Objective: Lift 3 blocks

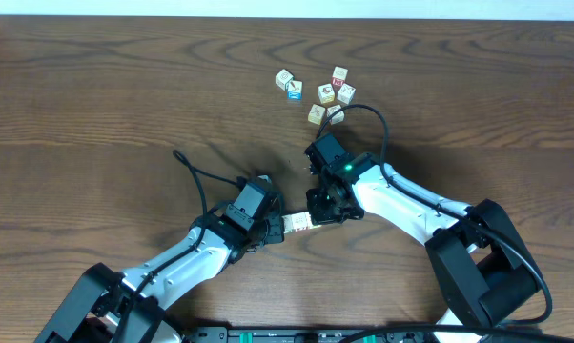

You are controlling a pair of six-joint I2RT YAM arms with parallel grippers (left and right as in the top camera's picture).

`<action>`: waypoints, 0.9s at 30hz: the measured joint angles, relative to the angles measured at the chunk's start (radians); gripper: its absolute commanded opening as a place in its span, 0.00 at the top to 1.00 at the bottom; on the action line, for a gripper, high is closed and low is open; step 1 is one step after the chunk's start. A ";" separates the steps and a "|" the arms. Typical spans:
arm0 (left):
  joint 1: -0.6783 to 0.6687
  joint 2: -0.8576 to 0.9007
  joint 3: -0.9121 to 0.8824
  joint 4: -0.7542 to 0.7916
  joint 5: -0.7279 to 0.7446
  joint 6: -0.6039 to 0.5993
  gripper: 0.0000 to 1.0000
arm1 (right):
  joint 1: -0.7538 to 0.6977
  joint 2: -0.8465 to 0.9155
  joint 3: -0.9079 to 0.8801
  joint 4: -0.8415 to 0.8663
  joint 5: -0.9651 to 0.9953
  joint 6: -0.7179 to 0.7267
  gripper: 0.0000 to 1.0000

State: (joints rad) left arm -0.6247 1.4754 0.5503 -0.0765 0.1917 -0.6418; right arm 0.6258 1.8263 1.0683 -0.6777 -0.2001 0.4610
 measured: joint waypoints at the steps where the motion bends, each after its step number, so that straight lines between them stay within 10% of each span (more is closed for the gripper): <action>1: 0.000 0.000 0.003 -0.006 0.001 0.011 0.93 | 0.000 0.000 0.000 0.001 0.000 -0.002 0.99; 27: -0.027 0.002 0.013 -0.026 -0.019 -0.073 0.93 | 0.000 -0.012 -0.012 -0.005 -0.008 0.011 0.99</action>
State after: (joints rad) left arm -0.6521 1.4776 0.5636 -0.1024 0.1726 -0.7151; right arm 0.6258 1.8145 1.0561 -0.6830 -0.2081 0.4717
